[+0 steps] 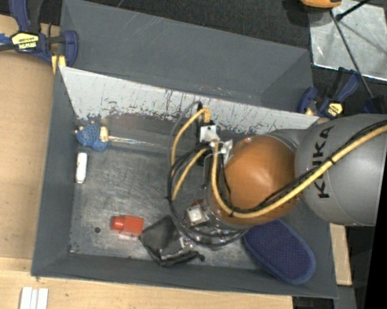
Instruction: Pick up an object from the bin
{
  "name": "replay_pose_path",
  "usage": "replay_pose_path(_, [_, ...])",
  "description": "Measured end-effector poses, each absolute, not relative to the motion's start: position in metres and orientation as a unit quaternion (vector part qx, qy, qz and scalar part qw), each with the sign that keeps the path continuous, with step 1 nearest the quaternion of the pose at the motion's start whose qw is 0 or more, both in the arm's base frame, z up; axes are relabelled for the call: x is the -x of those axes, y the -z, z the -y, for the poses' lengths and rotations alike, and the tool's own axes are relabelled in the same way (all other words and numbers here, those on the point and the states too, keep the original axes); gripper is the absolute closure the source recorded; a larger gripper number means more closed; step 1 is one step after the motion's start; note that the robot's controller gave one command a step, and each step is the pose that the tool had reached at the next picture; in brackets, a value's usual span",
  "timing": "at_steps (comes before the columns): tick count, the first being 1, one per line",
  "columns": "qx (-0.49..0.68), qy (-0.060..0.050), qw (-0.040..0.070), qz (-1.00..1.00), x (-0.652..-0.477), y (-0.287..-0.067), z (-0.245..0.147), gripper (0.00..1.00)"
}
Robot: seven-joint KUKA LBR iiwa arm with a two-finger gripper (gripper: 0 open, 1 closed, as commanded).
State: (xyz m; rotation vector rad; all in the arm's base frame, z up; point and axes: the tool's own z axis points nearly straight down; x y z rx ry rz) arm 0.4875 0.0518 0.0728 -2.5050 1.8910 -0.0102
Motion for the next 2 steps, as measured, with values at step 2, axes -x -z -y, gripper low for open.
replay_pose_path(2, [0.797, 0.0, 0.004, -0.603, -0.4888, -0.0776, -0.0604, 1.0])
